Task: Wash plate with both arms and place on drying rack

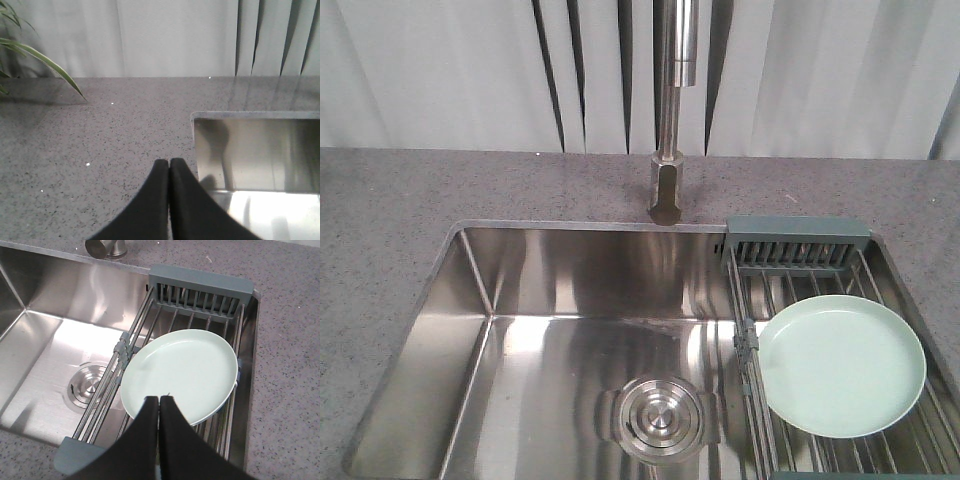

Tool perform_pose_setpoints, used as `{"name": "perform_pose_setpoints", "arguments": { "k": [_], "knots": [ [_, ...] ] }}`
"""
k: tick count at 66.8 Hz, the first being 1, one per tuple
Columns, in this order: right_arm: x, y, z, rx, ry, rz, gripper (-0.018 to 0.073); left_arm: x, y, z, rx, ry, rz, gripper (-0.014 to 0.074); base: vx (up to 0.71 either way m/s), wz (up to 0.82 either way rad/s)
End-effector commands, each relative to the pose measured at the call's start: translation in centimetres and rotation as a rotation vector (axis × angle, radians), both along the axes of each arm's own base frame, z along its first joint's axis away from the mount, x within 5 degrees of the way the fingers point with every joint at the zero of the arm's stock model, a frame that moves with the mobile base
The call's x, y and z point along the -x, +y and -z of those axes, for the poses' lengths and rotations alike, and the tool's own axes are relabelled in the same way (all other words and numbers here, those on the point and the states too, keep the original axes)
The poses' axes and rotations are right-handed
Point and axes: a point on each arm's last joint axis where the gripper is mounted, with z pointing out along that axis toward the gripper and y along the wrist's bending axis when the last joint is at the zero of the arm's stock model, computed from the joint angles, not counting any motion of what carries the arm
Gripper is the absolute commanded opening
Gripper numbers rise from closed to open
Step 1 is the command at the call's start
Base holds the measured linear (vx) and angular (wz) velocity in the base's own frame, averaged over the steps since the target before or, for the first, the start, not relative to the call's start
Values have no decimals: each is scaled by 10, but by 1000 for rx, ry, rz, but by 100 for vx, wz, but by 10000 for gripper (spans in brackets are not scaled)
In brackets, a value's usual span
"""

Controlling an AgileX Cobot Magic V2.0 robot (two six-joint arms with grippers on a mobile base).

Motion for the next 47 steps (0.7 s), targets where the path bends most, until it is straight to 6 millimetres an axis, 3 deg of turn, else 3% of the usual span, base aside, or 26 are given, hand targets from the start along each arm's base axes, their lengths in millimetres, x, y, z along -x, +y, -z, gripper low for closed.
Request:
{"name": "perform_pose_setpoints", "arguments": {
  "k": [1, 15, 47],
  "knots": [
    [-3, 0, -12, -13, -82, 2, -9, 5, 1, 4, 59, -194, -16, -6, 0, 0],
    [-3, 0, -12, -13, -82, 2, -9, 17, 1, 30, 74, -257, -19, -6, 0, 0],
    [-3, 0, -12, -12, -79, 1, -9, 16, 1, 30, 37, -260, -18, -6, 0, 0]
  ]
}}
